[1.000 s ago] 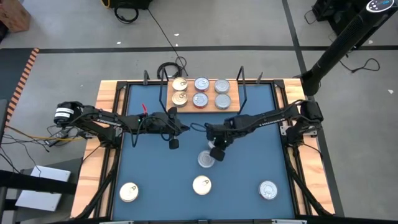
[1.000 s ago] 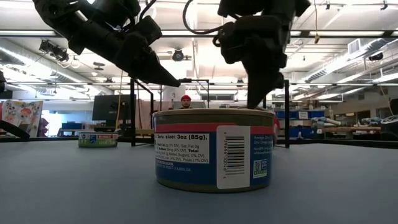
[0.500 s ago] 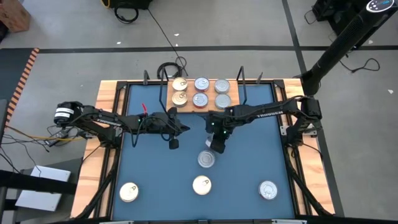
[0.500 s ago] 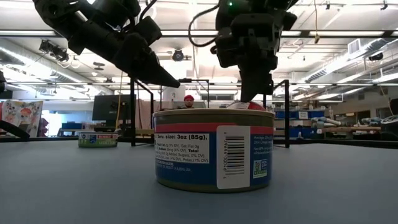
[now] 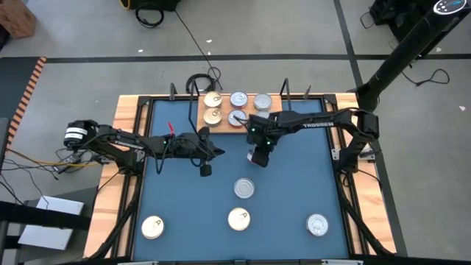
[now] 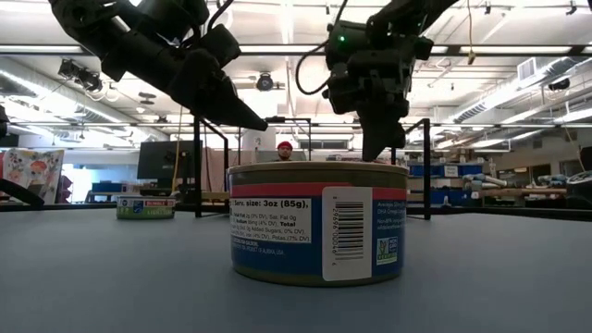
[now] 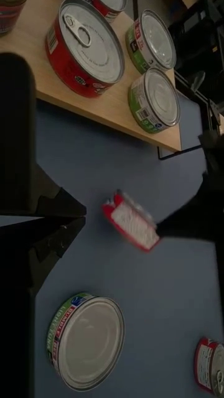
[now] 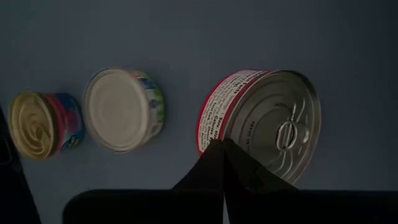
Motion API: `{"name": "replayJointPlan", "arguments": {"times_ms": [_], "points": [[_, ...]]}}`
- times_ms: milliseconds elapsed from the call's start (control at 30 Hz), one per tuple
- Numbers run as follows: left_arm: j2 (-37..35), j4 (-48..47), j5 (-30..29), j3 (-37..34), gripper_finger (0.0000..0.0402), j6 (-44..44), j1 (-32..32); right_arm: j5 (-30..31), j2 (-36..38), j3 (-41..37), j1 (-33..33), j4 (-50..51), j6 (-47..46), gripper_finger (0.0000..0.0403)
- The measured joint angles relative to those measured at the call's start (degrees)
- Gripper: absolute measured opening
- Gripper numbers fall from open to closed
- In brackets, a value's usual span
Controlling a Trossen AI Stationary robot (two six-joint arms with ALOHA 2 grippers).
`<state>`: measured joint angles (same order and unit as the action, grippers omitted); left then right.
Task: Stack canned seafood by type on shelf
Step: Stack the top red tuna can on top red tuna can on the shelf
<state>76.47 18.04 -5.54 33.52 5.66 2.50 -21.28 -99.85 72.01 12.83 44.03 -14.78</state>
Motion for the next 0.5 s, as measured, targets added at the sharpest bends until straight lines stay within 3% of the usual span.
{"name": "replayJointPlan", "arguments": {"times_ms": [133, 333, 500], "points": [[0.00, 0.00, 0.02, 0.00, 0.0011, -0.09, 0.00, -2.54, 0.00, 0.00, 1.84, 0.17, -0.04, 0.0002], [0.00, 0.00, 0.02, 0.00, 0.0011, -0.36, 0.00, -11.79, 0.00, 0.00, 2.36, -2.32, -2.00, 0.0002], [0.00, -0.07, 0.05, 0.00, 0.0011, -1.04, -0.02, -13.47, -0.44, -0.44, 2.31, -3.44, -2.06, 0.0002]]}}
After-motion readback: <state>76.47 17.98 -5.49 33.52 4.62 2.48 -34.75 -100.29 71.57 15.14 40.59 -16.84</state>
